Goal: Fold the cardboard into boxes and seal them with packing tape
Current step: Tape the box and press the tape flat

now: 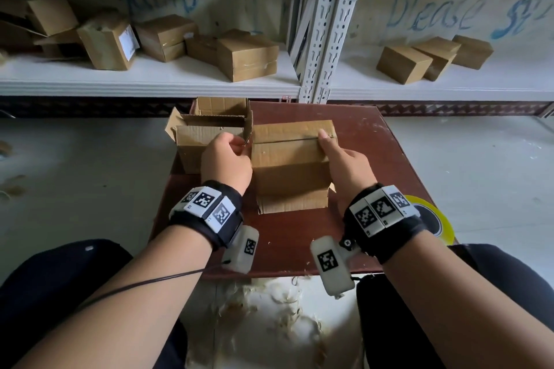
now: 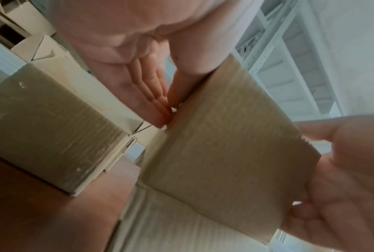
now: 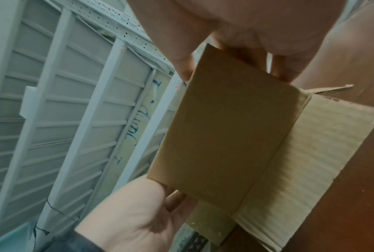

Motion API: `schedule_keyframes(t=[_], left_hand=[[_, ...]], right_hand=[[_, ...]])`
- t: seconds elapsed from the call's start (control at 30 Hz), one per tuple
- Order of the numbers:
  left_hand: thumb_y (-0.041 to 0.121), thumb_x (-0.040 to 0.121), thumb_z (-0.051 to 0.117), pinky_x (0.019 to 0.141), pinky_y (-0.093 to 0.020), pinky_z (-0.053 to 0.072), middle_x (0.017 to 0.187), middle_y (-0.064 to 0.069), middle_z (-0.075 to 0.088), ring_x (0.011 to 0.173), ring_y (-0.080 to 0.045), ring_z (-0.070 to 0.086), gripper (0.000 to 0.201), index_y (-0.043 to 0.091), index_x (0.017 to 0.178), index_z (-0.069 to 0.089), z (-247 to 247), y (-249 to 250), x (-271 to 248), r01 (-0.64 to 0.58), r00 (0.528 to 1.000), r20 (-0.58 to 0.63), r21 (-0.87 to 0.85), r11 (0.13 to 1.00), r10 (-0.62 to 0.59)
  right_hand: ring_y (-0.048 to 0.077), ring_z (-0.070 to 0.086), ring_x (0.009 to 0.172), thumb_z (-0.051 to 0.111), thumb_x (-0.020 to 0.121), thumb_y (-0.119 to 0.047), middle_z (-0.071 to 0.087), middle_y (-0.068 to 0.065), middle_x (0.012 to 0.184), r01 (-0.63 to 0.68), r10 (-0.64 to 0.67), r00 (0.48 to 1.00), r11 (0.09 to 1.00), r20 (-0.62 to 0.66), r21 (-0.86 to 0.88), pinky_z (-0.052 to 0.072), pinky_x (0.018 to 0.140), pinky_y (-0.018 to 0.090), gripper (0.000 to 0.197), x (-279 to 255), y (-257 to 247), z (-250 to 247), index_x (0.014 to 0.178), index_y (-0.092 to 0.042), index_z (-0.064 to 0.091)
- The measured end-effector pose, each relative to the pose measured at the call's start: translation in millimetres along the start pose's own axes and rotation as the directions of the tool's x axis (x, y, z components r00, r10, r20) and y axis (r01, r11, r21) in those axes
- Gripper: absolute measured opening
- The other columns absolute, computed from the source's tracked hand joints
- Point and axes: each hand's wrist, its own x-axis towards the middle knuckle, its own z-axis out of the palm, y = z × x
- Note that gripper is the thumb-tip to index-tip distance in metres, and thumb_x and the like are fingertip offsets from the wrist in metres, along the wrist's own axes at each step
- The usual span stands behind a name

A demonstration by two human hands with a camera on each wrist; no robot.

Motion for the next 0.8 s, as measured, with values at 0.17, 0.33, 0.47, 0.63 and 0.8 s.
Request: schedule_keyframes(t=[0.17, 0.33, 0.47, 0.63, 0.8], left_hand=[[0.012, 0.097, 0.060, 0.058, -0.026, 0.034, 0.060, 0.001, 0.056, 0.061, -0.017, 0.052, 0.032, 0.007, 0.066, 0.062, -17.1, 7.3, -11.6, -0.181, 0.982, -0.058, -0.039, 0.983, 0.179], [0.031, 0.106, 0.053, 0.051, -0.027, 0.024, 0.048, 0.006, 0.032, 0.049, -0.009, 0.030, 0.053, -0.001, 0.064, 0.048, -23.3, 16.9, -29.1, -0.173, 0.984, 0.003, -0.153, 0.973, 0.176], [0.039, 0.108, 0.046, 0.054, -0.022, 0.029, 0.058, 0.003, 0.043, 0.055, -0.007, 0.038, 0.048, 0.008, 0.072, 0.053, -27.9, 22.1, -29.7, -0.039, 0.997, 0.054, -0.229, 0.973, 0.052], [0.051, 0.109, 0.033, 0.092, -0.029, 0.043, 0.107, 0.009, 0.068, 0.100, -0.010, 0.061, 0.043, 0.029, 0.104, 0.069, -27.9, 32.4, -15.5, 0.152, 0.988, 0.094, -0.393, 0.907, -0.124], [0.070, 0.102, 0.015, 0.061, -0.037, 0.029, 0.056, 0.001, 0.035, 0.060, -0.021, 0.039, 0.072, 0.014, 0.061, 0.037, -27.2, 42.4, -3.0, 0.203, 0.976, 0.127, -0.269, 0.941, -0.175]], right_hand=[[0.025, 0.055, 0.076, 0.073, 0.068, -0.081, 0.055, 0.008, 0.083, 0.068, -0.073, 0.995, 0.995, 0.073, 0.074, 0.042, 0.075, 0.039, 0.082, -3.3, -0.8, -0.9, 0.087, -0.002, 0.065], [0.027, 0.072, 0.108, 0.067, 0.049, -0.098, 0.074, 0.006, 0.118, -0.028, 0.024, 0.999, 0.995, 0.044, 0.100, 0.055, 0.100, 0.053, 0.108, -1.5, 10.6, -1.0, 0.121, -0.017, 0.063], [0.027, 0.072, 0.111, 0.061, 0.063, -0.097, 0.076, 0.003, 0.119, -0.012, -0.002, 0.992, 0.994, 0.129, 0.105, 0.051, 0.106, 0.053, 0.100, -4.4, 15.8, 8.5, 0.127, -0.021, 0.068], [0.021, 0.069, 0.085, 0.042, 0.075, -0.093, 0.076, 0.012, 0.094, 0.123, -0.118, 0.987, 0.992, 0.112, -0.040, 0.053, 0.084, 0.038, 0.101, -7.6, -3.2, 18.8, 0.108, -0.002, 0.071], [0.011, 0.055, 0.072, 0.038, 0.092, -0.081, 0.059, -0.008, 0.076, 0.290, -0.264, 0.953, 0.937, 0.148, -0.197, 0.043, 0.067, 0.026, 0.067, -5.7, -11.8, 28.4, 0.083, -0.018, 0.059]])
